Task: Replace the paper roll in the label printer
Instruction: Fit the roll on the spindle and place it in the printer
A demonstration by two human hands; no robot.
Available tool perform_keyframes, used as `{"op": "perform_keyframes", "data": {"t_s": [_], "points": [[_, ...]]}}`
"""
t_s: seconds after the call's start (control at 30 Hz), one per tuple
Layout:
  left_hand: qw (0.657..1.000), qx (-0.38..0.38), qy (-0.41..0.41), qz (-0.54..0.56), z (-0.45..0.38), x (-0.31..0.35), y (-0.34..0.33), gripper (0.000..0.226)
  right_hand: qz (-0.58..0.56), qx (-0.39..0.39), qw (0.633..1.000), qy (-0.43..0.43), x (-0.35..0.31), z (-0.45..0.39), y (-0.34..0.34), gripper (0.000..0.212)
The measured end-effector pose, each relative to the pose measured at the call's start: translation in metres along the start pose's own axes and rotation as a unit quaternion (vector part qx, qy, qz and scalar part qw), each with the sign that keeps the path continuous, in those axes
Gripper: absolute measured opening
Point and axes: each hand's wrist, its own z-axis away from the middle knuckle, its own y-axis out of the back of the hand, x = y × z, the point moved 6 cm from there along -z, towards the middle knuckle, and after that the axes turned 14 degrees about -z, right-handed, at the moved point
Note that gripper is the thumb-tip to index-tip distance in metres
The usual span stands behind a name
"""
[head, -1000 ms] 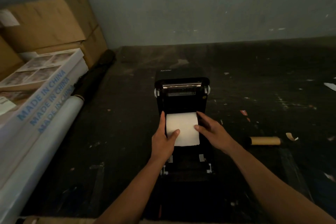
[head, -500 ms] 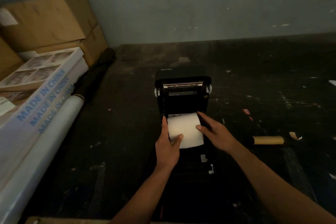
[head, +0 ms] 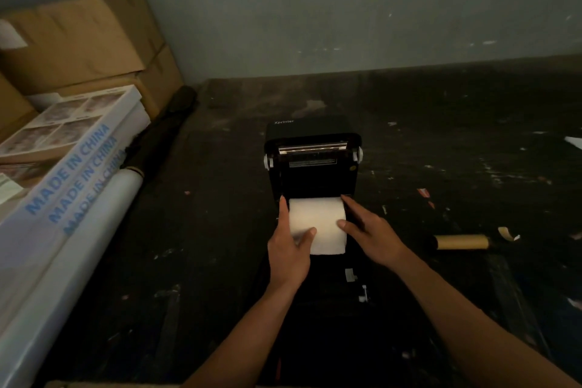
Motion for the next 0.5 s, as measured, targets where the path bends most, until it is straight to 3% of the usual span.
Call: {"op": "perform_keyframes", "data": {"t_s": [0.5], "points": [[1.000,0.014,0.020,-0.016,0.010,-0.007,-0.004,0.084,0.030,-0.037,0.999,-0.015,-0.003,-0.003,0.001,0.059]]}}
